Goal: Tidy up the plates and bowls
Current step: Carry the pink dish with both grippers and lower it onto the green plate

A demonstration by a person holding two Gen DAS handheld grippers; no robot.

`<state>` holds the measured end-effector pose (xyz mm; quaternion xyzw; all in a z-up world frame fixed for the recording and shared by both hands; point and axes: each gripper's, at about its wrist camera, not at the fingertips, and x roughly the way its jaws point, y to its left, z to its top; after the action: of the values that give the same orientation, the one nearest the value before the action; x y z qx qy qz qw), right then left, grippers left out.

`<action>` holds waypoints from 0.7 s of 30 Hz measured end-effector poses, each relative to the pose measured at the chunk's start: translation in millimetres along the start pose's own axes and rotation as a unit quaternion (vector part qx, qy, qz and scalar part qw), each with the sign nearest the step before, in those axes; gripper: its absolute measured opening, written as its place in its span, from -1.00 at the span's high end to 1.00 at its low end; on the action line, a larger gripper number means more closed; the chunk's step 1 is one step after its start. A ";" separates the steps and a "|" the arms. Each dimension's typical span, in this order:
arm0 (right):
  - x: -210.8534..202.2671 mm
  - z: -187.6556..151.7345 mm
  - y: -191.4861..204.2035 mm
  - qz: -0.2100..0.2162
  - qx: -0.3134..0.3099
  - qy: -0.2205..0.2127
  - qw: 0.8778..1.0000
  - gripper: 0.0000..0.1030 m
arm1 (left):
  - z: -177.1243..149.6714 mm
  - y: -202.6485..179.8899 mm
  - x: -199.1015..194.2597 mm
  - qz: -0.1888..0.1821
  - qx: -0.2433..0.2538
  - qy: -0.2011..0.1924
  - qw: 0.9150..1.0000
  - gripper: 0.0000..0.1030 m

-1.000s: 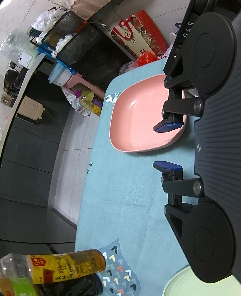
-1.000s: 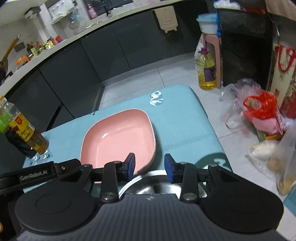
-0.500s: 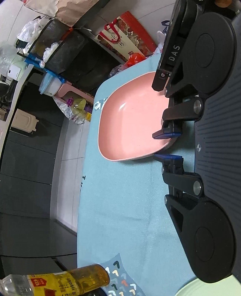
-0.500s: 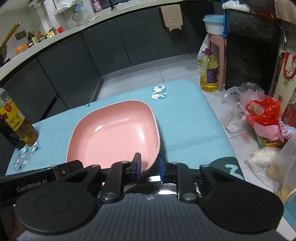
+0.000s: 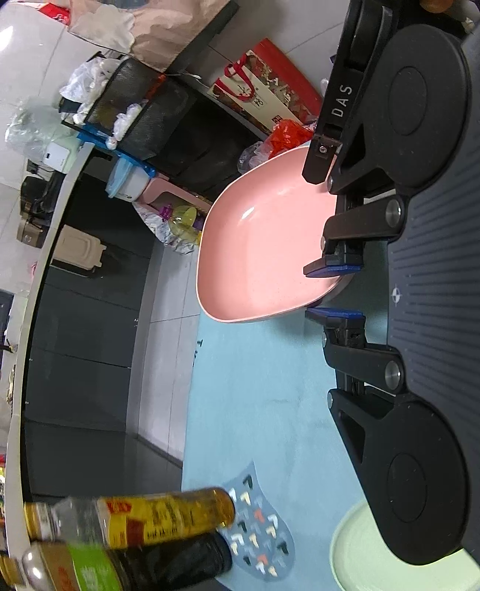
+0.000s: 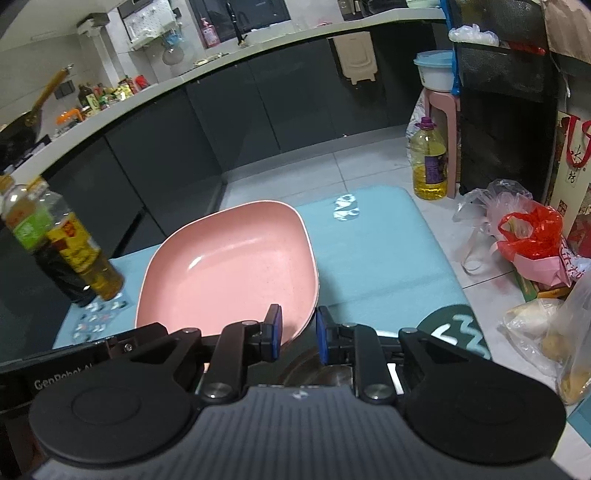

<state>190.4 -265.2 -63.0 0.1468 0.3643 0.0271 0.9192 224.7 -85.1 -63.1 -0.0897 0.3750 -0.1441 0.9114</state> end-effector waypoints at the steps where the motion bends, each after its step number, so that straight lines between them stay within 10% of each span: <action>1: -2.4 -1.3 3.2 0.002 -0.001 0.000 1.000 0.65 | -0.5 2.8 -5.1 -0.001 -0.004 -0.002 1.000 0.68; 21: -16.4 -36.1 110.7 0.047 -0.078 0.024 0.996 0.65 | -32.0 103.6 -98.4 0.035 -0.060 -0.044 0.997 0.68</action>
<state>160.2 -153.0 -45.0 0.0912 0.3756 0.1020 0.9166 155.6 43.2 -49.0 -0.1375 0.3454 -0.0856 0.9244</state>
